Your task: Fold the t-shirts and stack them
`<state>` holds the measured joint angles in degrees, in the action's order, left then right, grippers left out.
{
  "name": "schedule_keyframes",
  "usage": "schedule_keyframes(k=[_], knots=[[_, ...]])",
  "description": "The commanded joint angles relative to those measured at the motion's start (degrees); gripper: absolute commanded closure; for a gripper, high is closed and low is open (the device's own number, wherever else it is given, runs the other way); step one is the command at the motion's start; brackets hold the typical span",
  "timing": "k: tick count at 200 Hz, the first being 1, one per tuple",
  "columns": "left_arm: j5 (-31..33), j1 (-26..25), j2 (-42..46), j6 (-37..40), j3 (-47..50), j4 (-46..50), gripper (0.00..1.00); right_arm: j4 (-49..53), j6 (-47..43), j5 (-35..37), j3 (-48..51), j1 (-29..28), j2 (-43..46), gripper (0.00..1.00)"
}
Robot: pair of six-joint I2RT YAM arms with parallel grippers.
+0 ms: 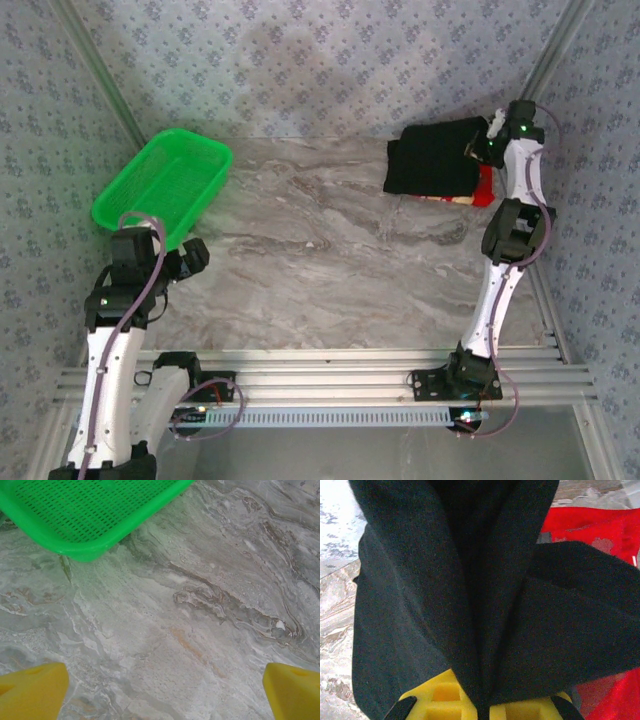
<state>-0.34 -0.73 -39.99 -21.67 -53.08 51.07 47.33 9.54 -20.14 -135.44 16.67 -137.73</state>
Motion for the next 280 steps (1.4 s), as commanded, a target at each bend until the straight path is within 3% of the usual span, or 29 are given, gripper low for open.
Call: schedule_keyframes(k=[1, 59, 164, 280], knots=[[0.43, 0.34, 1.01, -0.04, 0.26, 1.14, 0.00, 0.00, 2.22, -0.35, -0.18, 1.26, -2.65, 0.94], [0.86, 0.41, 0.54, -0.30, -1.48, 0.98, 0.00, -6.31, 9.18, -17.34, 1.77, -0.87, 0.93, 1.00], [0.41, 0.47, 2.96, -0.22, -0.06, 0.63, 0.00, -8.53, 25.15, -23.71, -9.32, -2.10, 4.48, 1.00], [-1.23, 0.47, 3.36, -0.30, 2.19, -0.18, 0.01, -5.14, 20.83, -26.58, -4.25, 4.79, 5.71, 1.00]])
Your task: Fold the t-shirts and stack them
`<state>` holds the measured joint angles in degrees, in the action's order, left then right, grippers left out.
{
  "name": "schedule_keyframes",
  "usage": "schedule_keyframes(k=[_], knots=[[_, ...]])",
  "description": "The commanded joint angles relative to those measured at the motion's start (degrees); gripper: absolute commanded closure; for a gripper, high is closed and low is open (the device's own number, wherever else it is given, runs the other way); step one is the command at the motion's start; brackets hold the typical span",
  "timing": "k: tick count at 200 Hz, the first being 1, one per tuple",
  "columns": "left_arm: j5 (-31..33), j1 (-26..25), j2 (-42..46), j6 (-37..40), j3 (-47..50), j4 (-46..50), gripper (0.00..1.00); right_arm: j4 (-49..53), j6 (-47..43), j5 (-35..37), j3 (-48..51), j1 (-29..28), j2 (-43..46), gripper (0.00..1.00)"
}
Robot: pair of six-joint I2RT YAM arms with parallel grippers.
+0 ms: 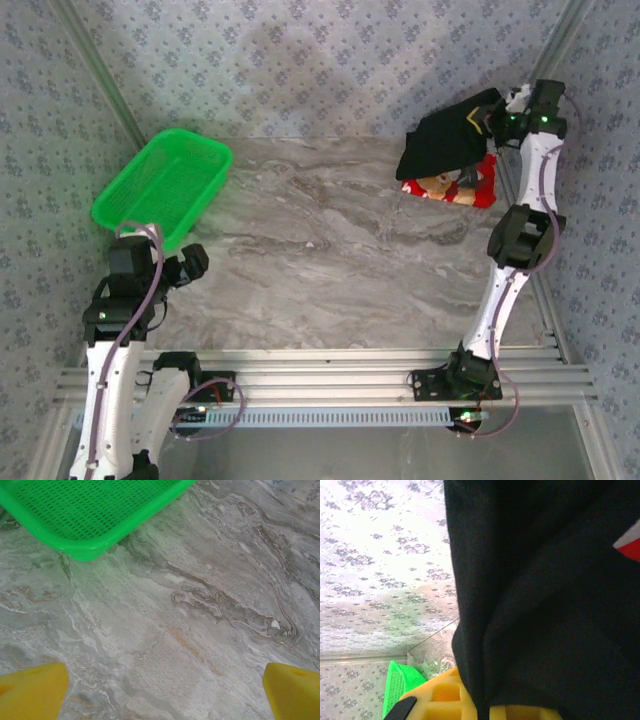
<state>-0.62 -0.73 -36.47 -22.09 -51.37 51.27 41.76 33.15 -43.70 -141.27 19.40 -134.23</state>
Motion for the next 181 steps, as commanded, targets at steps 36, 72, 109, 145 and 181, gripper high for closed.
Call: schedule_keyframes(k=[36, 72, 109, 145, 181], knots=[[-1.55, 0.47, -0.53, -0.06, 0.83, -0.49, 0.01, 2.71, -6.99, 0.26, 1.97, 4.25, -2.03, 0.88], [-3.38, 0.46, -1.71, -0.33, 0.42, -0.14, 0.00, 4.85, -7.41, 9.31, 1.00, 6.57, -5.81, 0.44], [-4.47, 0.45, -2.55, -0.97, -0.89, -0.13, 0.00, 9.50, -10.53, 14.32, 3.38, 7.54, -2.66, 0.36], [-4.82, 0.42, -2.16, -1.71, -1.67, -0.77, 0.00, 1.56, -12.43, 14.35, 22.78, 7.83, 11.37, 0.26], [-5.20, 0.45, 0.58, -2.77, -0.17, -3.71, 0.00, -11.29, -9.91, 9.24, 48.58, 5.88, 29.05, 0.18]])
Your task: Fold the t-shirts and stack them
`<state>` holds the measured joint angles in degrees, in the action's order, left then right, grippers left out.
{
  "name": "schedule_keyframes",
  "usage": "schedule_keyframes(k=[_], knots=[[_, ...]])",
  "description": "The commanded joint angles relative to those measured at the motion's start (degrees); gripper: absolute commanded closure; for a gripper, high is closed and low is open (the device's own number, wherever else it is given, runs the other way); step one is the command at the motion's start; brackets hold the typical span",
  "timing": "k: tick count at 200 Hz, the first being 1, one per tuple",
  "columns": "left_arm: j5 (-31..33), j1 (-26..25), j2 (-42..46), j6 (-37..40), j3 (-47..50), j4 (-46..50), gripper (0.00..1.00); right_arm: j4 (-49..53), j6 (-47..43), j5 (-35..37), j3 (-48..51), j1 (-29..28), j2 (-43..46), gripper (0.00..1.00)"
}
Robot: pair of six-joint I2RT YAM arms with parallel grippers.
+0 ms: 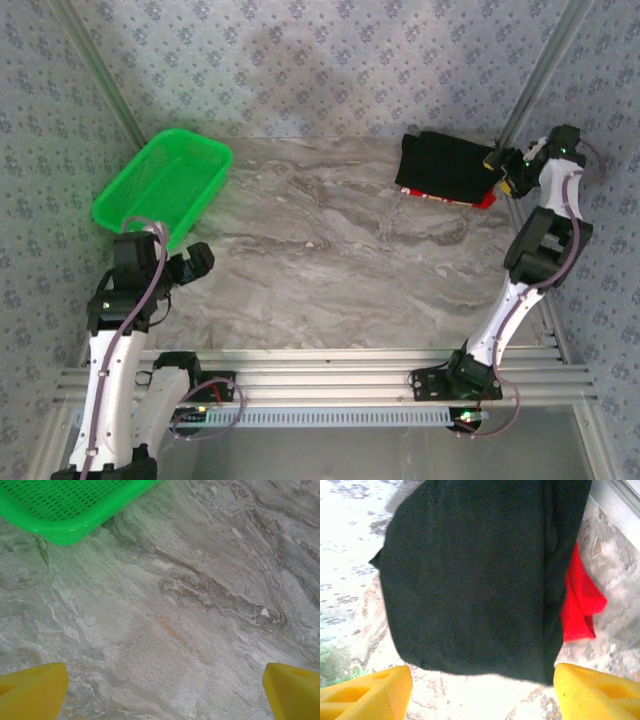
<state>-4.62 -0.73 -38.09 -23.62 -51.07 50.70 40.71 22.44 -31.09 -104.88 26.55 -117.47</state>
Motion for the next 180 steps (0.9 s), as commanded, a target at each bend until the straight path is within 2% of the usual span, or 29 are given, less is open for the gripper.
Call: schedule_keyframes(k=[1, 20, 39, 59, 79, 104, 132, 154, 180], knots=[[-1.37, 0.46, 2.25, -1.29, -0.41, -3.27, 0.00, -10.67, 0.78, -3.37, 12.92, -1.42, 12.85, 0.18], [-2.89, 0.46, 3.01, -2.04, 0.67, -5.99, 0.00, -13.90, -1.44, -1.68, 25.12, -5.56, 23.34, 0.14], [-3.40, 0.20, 3.02, -2.40, 2.43, -8.18, 0.00, -14.64, -5.29, 3.21, 34.93, -11.99, 32.98, 0.13], [-1.65, -0.05, 3.02, -1.66, 5.37, -10.13, 0.00, -17.37, -7.42, 12.06, 47.67, -20.73, 44.40, 0.01], [1.25, -0.15, 2.43, 0.33, 9.08, -14.43, 0.00, -21.05, -8.35, 26.32, 60.01, -29.40, 56.56, 0.00], [8.22, -0.15, 0.90, 5.72, 14.48, -25.13, 0.00, -32.59, -11.64, 36.26, 74.79, -30.81, 64.64, 0.00], [12.95, 0.43, -2.27, 13.30, 24.26, -46.71, 0.00, -49.84, -17.92, 39.85, 84.76, -29.29, 64.08, 0.00], [12.86, 1.77, -8.51, 18.22, 30.51, -64.26, 0.00, -60.94, -17.35, 37.30, 85.80, -26.83, 54.42, 0.00], [12.44, 3.81, -18.47, 19.00, 34.28, -77.66, 0.00, -76.89, -21.06, 35.08, 84.80, -28.03, 43.77, 0.00]])
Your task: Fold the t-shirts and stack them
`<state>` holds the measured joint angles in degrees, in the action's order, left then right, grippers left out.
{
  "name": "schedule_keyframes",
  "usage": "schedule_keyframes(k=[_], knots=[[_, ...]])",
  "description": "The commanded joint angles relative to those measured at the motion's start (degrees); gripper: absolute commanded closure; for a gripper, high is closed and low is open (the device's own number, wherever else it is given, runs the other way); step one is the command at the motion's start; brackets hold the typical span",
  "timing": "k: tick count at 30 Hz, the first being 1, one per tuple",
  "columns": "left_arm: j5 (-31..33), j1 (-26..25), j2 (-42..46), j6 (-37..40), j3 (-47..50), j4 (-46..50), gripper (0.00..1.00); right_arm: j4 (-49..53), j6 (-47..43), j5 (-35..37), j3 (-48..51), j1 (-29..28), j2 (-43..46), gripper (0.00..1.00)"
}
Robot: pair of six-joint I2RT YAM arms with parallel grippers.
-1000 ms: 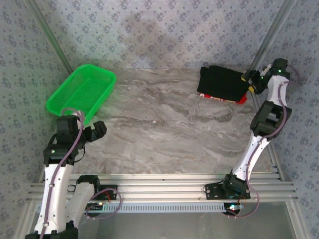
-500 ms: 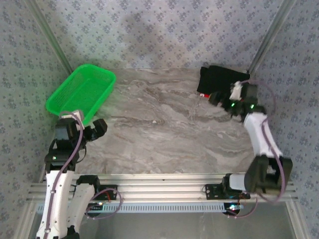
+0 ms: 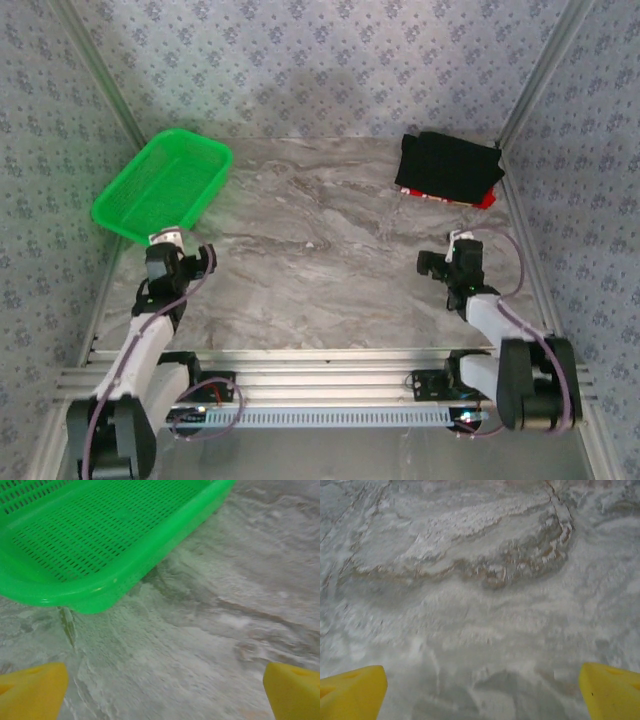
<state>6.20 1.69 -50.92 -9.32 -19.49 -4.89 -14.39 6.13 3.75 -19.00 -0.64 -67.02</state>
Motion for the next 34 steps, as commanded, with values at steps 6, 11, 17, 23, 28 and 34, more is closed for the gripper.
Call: schedule_keyframes(k=[6, 11, 17, 23, 28, 34], knots=[[-3.77, 2.61, -20.45, 3.06, 3.68, -38.85, 0.00, -32.89, -6.91, -1.96, -1.59, 2.71, -17.18, 0.00], [-7.33, 0.85, -37.04, 7.05, 0.49, -51.77, 0.00, -37.05, -4.69, -1.44, -1.18, 4.34, -20.53, 0.00], [-5.76, 0.65, -37.15, 6.88, -3.80, -43.22, 0.00, -33.32, -7.05, 2.02, -2.76, 1.60, -20.09, 0.00], [-5.76, 0.52, -37.25, 7.03, -3.81, -42.93, 0.00, -32.27, -7.10, -1.35, -3.27, 2.57, -20.16, 0.00], [-5.74, 0.55, -37.08, 7.02, -3.89, -42.57, 0.01, -31.80, -7.36, -2.59, -3.66, 2.72, -20.43, 0.00], [-5.76, 0.56, -37.02, 7.01, -3.89, -42.40, 0.00, -32.45, -7.54, -2.34, -3.19, 2.57, -20.19, 0.00]])
